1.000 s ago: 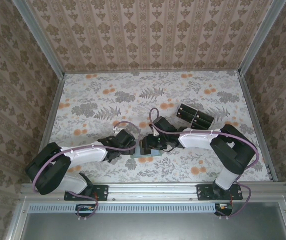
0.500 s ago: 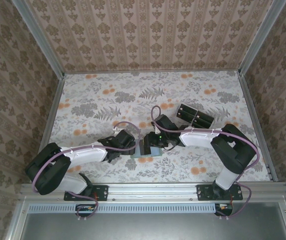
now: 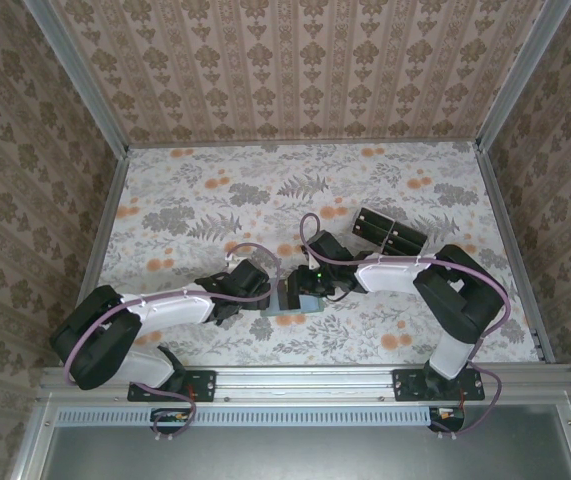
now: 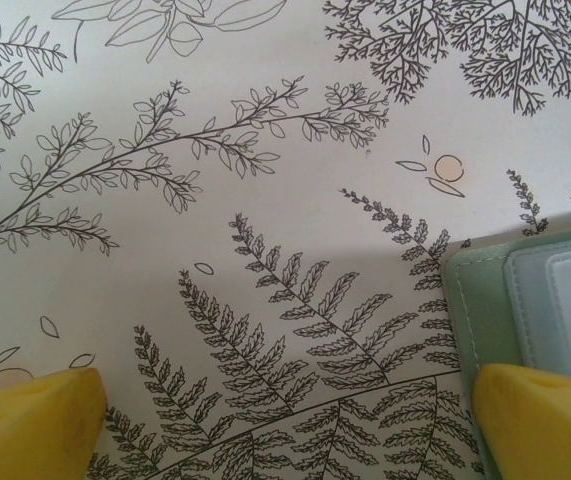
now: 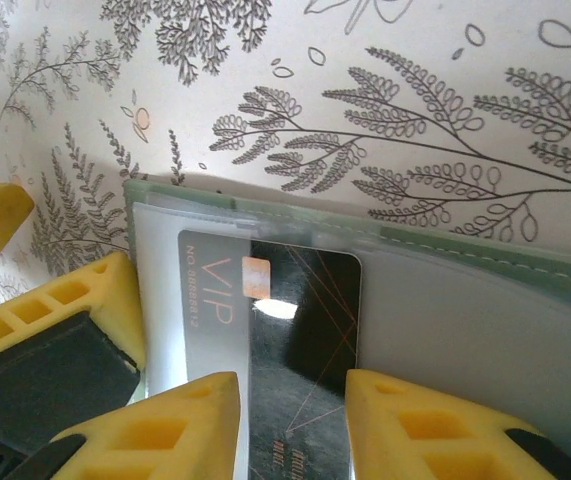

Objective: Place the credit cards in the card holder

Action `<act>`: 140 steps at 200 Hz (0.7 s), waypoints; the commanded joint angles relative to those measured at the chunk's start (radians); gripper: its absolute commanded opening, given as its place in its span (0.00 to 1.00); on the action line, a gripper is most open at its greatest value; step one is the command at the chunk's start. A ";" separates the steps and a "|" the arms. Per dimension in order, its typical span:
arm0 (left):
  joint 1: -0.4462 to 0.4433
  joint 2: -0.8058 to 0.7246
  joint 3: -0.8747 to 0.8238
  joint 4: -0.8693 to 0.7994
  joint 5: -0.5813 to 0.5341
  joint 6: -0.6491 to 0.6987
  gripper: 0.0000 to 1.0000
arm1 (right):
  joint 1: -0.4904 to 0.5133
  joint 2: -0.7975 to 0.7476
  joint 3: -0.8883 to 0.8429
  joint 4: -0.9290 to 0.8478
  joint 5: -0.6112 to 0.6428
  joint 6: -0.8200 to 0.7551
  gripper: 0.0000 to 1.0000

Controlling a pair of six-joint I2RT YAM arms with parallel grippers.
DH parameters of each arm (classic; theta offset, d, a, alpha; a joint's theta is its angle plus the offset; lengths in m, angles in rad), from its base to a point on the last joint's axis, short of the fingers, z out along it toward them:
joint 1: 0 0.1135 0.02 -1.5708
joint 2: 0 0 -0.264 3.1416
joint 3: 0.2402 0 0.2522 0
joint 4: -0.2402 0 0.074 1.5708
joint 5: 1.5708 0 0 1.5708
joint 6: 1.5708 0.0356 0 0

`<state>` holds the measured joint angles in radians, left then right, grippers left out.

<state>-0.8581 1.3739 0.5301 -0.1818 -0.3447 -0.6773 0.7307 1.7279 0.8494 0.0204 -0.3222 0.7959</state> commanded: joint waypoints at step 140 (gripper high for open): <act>-0.009 0.005 -0.029 -0.021 -0.009 -0.014 1.00 | 0.061 0.073 0.037 0.070 -0.054 0.064 0.31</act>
<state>-0.8589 1.3735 0.5259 -0.1749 -0.3447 -0.6807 0.7696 1.7725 0.8608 0.0803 -0.3481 0.8410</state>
